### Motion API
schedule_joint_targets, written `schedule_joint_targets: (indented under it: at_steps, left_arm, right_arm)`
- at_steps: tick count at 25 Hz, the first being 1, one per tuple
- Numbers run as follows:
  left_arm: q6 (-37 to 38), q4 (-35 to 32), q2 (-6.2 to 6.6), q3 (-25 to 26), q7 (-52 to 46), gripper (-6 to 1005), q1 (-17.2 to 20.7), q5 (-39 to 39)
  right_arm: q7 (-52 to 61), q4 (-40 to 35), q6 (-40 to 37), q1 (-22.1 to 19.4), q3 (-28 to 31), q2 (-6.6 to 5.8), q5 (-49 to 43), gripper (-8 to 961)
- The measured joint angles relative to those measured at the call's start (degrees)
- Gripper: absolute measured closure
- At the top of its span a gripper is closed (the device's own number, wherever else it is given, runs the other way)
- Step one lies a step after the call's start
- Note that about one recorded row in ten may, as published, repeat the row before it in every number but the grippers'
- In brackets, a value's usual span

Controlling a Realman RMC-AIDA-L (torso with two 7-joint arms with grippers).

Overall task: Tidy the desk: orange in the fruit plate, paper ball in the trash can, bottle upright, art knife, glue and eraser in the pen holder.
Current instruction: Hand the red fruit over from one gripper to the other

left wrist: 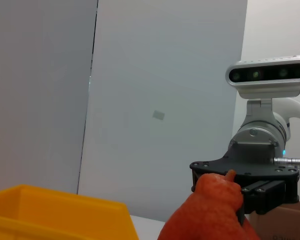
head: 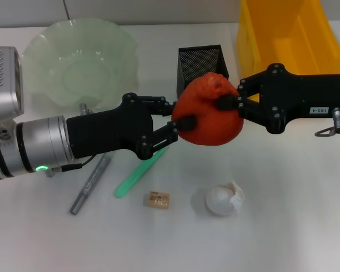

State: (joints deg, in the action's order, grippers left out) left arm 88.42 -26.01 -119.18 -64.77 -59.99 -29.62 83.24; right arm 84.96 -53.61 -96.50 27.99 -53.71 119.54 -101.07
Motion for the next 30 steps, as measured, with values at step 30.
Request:
schedule_joint_targets:
  at_steps: [30]
  left_arm:
    - [-0.04,-0.01,0.08,0.16,0.02,835,0.57,-4.74]
  right_arm:
    - [-10.68,4.75,0.87,-2.78,0.25,-0.12,6.73,551]
